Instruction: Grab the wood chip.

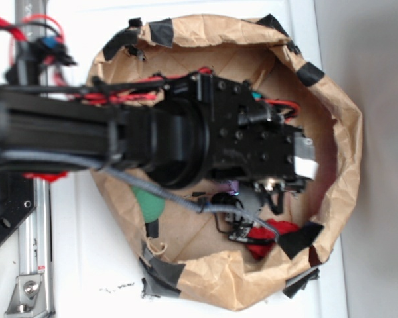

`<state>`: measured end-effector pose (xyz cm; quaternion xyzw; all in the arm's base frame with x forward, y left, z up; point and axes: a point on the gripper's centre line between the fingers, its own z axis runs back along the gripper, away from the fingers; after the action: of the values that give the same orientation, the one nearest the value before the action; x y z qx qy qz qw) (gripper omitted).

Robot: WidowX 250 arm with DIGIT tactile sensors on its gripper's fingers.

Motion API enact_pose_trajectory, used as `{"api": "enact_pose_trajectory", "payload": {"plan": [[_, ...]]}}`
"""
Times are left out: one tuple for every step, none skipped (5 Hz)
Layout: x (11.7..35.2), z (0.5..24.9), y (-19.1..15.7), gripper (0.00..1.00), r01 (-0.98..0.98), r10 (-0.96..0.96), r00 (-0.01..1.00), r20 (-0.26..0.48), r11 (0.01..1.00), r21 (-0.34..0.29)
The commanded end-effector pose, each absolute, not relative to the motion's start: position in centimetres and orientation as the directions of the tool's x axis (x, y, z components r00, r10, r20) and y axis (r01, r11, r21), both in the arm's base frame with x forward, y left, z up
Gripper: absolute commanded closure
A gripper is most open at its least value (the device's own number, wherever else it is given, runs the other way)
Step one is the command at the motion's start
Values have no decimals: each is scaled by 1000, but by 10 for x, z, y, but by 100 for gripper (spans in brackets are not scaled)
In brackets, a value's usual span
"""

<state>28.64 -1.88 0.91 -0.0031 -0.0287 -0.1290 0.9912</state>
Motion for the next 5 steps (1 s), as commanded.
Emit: {"api": "enact_pose_trajectory", "payload": {"plan": [[236,19,-6,0,336,-335,941,42,942,-19],[231,28,9,0,359,-357,933,46,932,-53],[234,18,14,0,349,-349,937,13,935,-61],[242,6,7,0,380,-380,925,15,922,-73],[251,-1,-17,0,434,-434,901,5,900,-46]]}}
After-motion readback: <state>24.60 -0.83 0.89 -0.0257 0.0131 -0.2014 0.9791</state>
